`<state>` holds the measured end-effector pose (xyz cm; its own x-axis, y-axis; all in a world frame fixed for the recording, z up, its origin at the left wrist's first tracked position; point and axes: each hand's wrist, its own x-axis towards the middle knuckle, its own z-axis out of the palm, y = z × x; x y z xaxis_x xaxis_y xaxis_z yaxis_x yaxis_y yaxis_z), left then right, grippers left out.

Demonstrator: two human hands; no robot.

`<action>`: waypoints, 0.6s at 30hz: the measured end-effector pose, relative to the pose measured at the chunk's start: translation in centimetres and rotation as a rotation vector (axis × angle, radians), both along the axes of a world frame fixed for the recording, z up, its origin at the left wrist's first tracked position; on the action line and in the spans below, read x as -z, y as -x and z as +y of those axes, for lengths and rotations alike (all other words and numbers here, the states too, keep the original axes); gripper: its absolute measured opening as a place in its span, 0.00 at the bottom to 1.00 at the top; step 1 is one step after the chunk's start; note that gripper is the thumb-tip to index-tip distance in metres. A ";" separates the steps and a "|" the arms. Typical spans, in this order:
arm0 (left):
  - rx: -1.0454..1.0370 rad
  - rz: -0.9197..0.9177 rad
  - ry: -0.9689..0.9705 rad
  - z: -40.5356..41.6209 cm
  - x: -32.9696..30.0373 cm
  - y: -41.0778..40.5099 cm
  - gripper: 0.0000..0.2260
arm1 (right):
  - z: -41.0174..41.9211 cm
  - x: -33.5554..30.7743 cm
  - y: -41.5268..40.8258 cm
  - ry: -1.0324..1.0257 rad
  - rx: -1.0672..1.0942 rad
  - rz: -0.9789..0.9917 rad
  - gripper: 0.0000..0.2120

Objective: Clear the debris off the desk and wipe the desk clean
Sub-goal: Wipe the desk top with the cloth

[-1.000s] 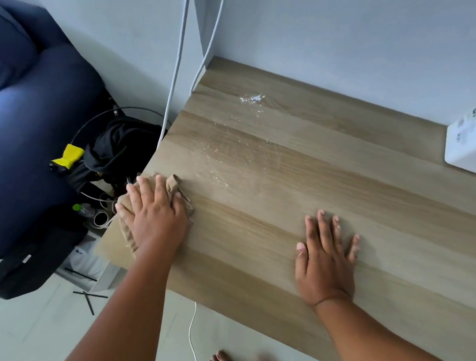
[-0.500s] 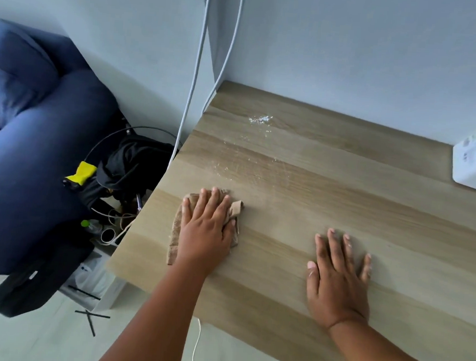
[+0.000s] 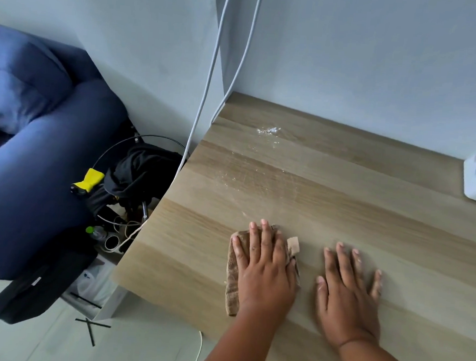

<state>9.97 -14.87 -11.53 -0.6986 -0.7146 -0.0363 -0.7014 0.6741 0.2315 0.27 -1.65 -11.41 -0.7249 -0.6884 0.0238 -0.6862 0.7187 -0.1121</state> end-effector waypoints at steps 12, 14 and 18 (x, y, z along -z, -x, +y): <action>-0.086 0.061 -0.020 -10.0 -0.8 -0.3 0.24 | 0.0 0.2 0.1 -0.021 0.001 -0.015 0.30; 0.000 0.033 0.048 -11.9 -1.2 -1.9 0.25 | 0.1 0.2 0.1 -0.018 0.001 -0.016 0.30; 0.177 -0.006 0.104 -13.6 -1.8 -6.1 0.25 | 0.1 0.0 0.1 -0.018 0.000 -0.026 0.30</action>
